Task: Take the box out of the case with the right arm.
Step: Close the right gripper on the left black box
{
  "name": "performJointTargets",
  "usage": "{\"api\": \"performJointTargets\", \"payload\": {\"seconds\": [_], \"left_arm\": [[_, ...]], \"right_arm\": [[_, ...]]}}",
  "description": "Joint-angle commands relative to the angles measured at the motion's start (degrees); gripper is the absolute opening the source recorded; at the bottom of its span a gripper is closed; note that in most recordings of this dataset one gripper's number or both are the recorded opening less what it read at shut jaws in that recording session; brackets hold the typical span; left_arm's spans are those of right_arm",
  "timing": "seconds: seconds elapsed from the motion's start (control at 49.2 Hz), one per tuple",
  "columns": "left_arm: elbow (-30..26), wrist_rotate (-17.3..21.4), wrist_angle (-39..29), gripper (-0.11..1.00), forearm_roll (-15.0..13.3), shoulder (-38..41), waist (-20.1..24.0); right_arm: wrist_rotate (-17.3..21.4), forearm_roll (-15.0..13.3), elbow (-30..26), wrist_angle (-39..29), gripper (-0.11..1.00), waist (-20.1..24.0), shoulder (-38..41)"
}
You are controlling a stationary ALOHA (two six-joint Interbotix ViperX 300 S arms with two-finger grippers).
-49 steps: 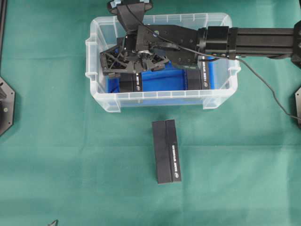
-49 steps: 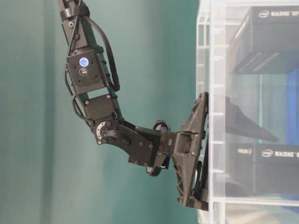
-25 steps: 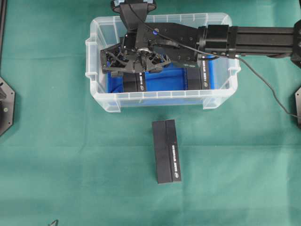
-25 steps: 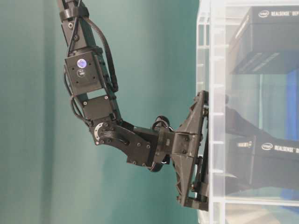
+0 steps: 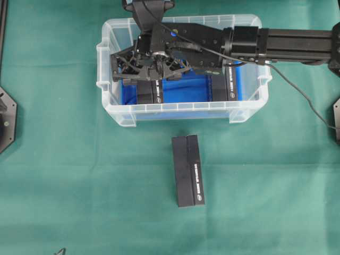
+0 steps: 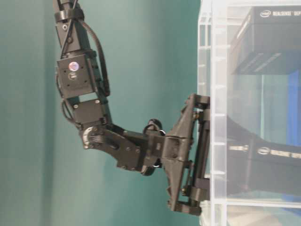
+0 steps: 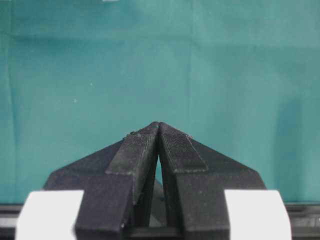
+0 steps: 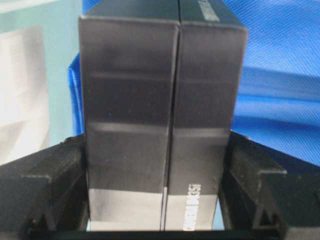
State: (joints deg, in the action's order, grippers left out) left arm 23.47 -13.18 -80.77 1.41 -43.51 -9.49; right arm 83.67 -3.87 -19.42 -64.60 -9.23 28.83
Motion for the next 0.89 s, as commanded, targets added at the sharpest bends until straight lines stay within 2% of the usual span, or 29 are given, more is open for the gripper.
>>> {"api": "performJointTargets", "payload": {"seconds": [0.0, 0.264, 0.569, 0.731, 0.873], "left_arm": [[-0.62, 0.0, 0.18, 0.0, 0.18, 0.09, -0.18], [-0.62, 0.09, 0.09, 0.0, 0.18, 0.0, -0.26], [-0.62, 0.0, -0.18, 0.0, 0.18, 0.0, -0.26], [-0.7, 0.0, -0.18, 0.0, 0.18, 0.0, -0.26], [-0.62, 0.0, -0.26, 0.0, 0.18, 0.0, -0.18]], "right_arm": [[0.09, -0.26, -3.16, -2.37, 0.68, 0.35, -3.25], [0.0, -2.9, -10.2, -9.84, 0.68, 0.44, -5.19], [-0.18, -10.02, -21.62, -19.25, 0.68, 1.49, -6.24], [-0.35, -11.43, -26.81, -23.64, 0.68, 2.11, -6.24], [-0.35, -12.22, -29.53, -24.87, 0.68, 2.55, -6.24]]}}
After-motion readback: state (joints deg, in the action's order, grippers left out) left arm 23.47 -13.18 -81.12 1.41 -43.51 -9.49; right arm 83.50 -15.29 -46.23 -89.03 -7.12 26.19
